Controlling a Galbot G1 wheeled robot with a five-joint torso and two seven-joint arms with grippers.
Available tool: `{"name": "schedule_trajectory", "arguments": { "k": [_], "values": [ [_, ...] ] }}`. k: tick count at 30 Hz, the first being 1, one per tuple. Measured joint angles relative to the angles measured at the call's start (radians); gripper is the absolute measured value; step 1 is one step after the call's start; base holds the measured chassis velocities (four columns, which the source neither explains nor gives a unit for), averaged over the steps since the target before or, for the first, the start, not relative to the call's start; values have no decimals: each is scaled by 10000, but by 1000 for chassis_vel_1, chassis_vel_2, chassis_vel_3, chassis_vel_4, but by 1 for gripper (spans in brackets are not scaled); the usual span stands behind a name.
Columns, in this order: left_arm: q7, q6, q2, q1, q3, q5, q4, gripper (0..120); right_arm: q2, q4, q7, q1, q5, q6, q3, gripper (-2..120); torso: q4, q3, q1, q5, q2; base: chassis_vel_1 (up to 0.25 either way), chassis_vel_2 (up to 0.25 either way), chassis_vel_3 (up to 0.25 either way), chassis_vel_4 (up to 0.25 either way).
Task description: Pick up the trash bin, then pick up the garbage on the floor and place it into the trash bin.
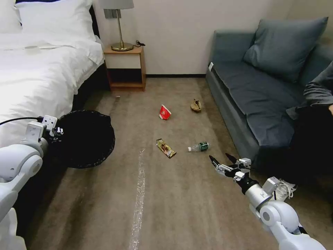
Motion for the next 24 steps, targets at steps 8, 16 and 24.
{"name": "schedule_trajectory", "arguments": {
  "k": [8,16,24],
  "values": [
    [13,-26,-51,-188,194,-2,116,2,47,-168,-262,35,64,43,7,100,0,1,0,1,0,-109,121,117,-123],
    [44,-90,-86,-320,298,0,221,2,84,-271,-284,81,54,69,-2,100,0,0,0,1,0,-149,142,145,-138],
    [65,-123,-90,-331,299,6,253,2,72,-325,-293,156,51,73,-74,100,1,0,-1,2,0,-129,137,142,-143]
  ]
}}
